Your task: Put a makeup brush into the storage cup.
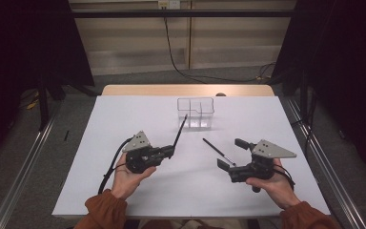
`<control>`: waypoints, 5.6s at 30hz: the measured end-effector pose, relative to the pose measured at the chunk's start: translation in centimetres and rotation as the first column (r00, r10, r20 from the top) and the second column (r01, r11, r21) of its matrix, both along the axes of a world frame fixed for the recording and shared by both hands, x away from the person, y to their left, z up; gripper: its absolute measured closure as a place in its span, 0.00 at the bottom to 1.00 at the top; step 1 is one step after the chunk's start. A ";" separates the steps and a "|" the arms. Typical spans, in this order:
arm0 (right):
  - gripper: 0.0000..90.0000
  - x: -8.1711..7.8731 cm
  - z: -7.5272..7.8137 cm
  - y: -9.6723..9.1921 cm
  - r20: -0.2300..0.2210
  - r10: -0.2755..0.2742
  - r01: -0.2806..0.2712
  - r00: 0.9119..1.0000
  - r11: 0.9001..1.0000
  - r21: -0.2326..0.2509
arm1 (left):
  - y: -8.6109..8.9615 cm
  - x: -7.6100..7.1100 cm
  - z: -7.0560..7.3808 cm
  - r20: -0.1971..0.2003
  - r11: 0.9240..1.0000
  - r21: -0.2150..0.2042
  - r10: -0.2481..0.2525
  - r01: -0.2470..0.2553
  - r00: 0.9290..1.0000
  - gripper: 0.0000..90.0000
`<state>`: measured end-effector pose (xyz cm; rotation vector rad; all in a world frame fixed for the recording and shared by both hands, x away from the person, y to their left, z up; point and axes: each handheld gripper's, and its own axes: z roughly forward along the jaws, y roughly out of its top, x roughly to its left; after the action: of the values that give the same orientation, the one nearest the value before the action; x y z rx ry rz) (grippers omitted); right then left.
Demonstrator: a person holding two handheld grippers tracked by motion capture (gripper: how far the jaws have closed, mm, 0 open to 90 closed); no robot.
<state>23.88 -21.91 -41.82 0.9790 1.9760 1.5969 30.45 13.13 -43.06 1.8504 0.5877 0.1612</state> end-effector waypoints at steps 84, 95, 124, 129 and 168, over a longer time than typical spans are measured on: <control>0.90 5.0 0.7 6.0 -0.067 0.261 -0.248 0.963 0.956 0.157 | -3.4 -1.3 -1.1 0.026 0.990 0.077 -0.118 0.116 0.993 0.94; 0.93 4.9 0.8 6.1 -0.073 0.288 -0.273 0.955 0.947 0.167 | -3.5 -1.4 -1.2 0.034 0.990 0.078 -0.119 0.116 0.992 0.93; 0.93 4.8 1.3 5.4 -0.047 0.263 -0.253 0.964 0.954 0.159 | -2.4 -1.1 -0.5 0.023 1.000 0.018 0.004 -0.004 1.000 0.50; 0.93 4.8 1.3 5.3 -0.045 0.256 -0.246 0.966 0.957 0.155 | -2.3 -1.1 -0.4 0.019 1.000 0.018 0.016 -0.016 1.000 0.42; 0.93 6.0 2.6 3.3 -0.011 0.187 -0.183 0.982 0.972 0.145 | 2.9 -1.6 0.4 0.065 0.973 0.058 0.218 -0.222 0.974 0.03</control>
<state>29.89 -18.60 -39.20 0.8923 2.0441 1.8589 28.83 15.99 -42.64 1.8330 0.7544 0.3838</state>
